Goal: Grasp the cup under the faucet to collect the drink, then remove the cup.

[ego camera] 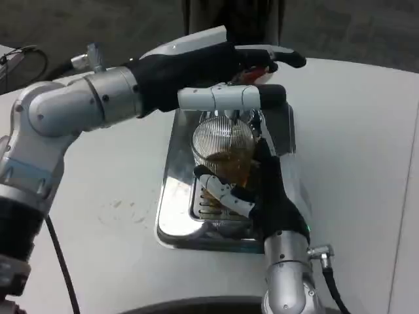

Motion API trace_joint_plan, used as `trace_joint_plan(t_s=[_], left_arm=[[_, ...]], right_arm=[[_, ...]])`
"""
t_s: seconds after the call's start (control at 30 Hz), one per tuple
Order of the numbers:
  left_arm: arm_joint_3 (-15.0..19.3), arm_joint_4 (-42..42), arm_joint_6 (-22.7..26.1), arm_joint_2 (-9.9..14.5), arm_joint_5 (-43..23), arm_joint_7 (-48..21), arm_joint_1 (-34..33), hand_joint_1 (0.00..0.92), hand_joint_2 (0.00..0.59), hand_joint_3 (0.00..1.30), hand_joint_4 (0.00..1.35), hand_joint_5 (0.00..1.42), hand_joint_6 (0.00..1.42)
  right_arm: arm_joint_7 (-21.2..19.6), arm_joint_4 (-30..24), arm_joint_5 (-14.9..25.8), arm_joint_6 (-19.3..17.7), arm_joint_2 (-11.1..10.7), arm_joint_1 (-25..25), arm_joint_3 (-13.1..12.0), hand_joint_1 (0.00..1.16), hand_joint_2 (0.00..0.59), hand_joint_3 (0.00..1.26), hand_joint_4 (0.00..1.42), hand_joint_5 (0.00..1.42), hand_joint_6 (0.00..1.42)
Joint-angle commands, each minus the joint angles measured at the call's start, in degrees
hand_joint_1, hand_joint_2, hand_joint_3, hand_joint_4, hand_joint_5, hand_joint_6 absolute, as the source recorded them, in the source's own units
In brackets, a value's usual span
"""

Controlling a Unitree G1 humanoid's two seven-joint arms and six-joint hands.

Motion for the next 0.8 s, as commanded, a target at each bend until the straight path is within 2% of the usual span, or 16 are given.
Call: trace_joint_plan(t_s=[0.03, 0.17, 0.5, 0.8], left_arm=[[0.52, 1.34, 0.9, 2.16, 1.34, -0.36, 0.8, 0.0, 0.0, 0.16, 0.05, 0.08, 0.06], [0.73, 1.17, 0.83, 2.66, 1.15, -0.47, 1.19, 0.0, 0.0, 0.17, 0.06, 0.08, 0.06], [2.07, -0.56, 0.64, 3.53, -0.37, -0.2, 2.89, 0.0, 0.0, 0.18, 0.07, 0.11, 0.06], [5.69, -2.77, -0.25, 2.85, -2.93, 1.75, 4.67, 0.0, 0.0, 0.2, 0.11, 0.17, 0.09]], right_arm=[[-2.36, 0.87, 1.73, -1.75, 6.51, -1.53, 0.36, 0.75, 0.233, 0.14, 0.23, 0.24, 0.07], [-4.42, 0.84, 2.13, -2.69, 6.8, -1.06, 1.24, 0.78, 0.245, 0.22, 0.29, 0.29, 0.13], [-6.25, -0.04, 3.76, -3.24, 6.88, -0.77, 2.07, 0.81, 0.24, 0.39, 0.48, 0.41, 0.22], [-7.05, -1.92, 3.91, -3.33, 6.04, -0.16, 2.28, 0.81, 0.24, 0.48, 0.57, 0.48, 0.27]])
